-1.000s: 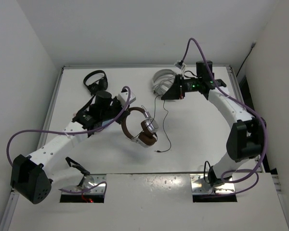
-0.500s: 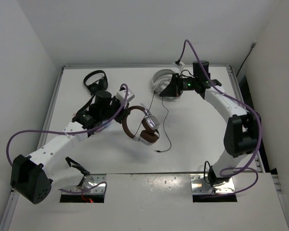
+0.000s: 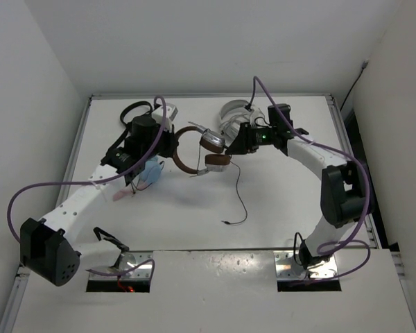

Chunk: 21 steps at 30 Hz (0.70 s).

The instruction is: Wrap the headphones

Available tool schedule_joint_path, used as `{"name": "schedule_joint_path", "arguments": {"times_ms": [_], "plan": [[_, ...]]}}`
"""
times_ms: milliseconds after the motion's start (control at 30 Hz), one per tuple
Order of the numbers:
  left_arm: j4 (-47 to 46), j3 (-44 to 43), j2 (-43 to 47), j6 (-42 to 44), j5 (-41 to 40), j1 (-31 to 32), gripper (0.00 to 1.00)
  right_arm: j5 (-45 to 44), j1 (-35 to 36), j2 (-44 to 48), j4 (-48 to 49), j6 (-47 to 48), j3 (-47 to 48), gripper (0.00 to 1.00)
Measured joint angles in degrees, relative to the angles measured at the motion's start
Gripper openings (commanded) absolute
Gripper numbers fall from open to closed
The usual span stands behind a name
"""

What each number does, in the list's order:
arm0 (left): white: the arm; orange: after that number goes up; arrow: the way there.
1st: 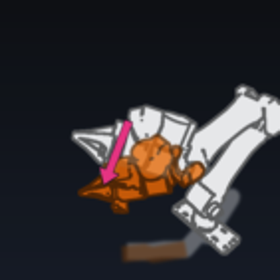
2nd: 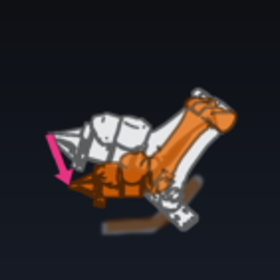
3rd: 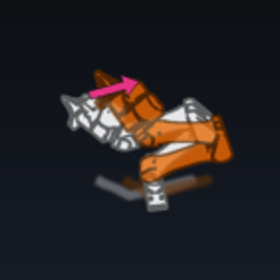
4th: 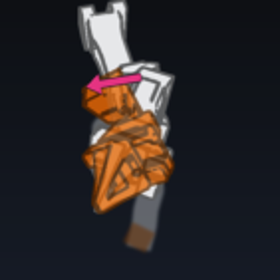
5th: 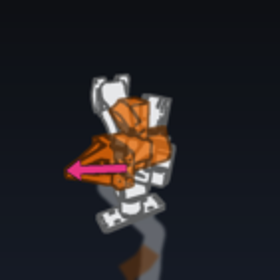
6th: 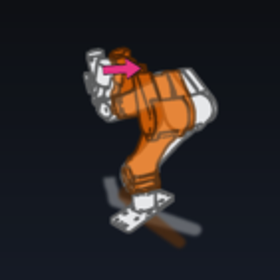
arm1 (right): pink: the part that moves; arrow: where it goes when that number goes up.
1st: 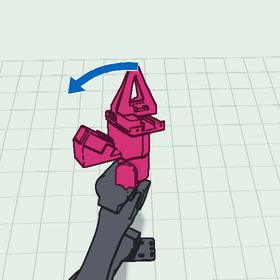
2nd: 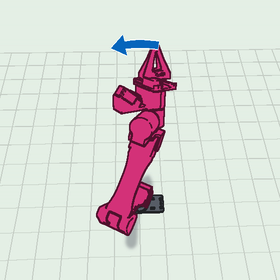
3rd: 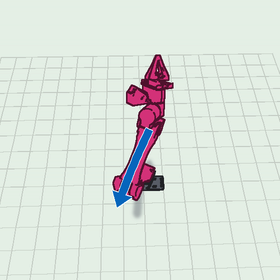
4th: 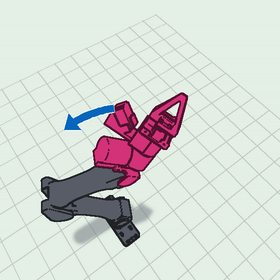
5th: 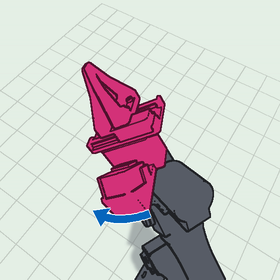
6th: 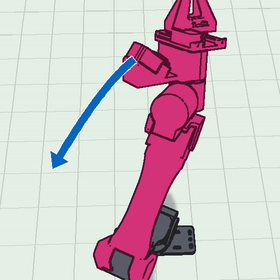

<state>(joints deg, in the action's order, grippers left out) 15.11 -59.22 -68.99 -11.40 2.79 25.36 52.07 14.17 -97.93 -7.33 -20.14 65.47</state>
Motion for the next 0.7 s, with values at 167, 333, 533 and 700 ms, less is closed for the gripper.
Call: {"name": "schedule_joint_path", "arguments": {"times_ms": [167, 333, 533, 700], "plan": [[0.59, -0.31, -1.75, -2.38, -3.78, -0.09, 0.0, -1.18, -0.22, 0.04, 3.8, -1.99, -3.3, 0.53], [1.14, -0.31, -4.07, -3.06, -6.73, -0.55, 0.0, -1.49, -3.23, 2.25, 3.56, -2.29, -6.36, 0.56], [1.14, -0.31, -7.45, -3.45, -8.39, -1.29, 0.0, -0.22, -9.73, 9.97, -6.84, 13.51, -6.8, 0.48], [1.33, -0.31, -10.19, -3.72, -8.26, -2.01, 0.0, -1.88, -2.4, 15.45, -25.75, 40.96, -6.05, 0.41]]}}
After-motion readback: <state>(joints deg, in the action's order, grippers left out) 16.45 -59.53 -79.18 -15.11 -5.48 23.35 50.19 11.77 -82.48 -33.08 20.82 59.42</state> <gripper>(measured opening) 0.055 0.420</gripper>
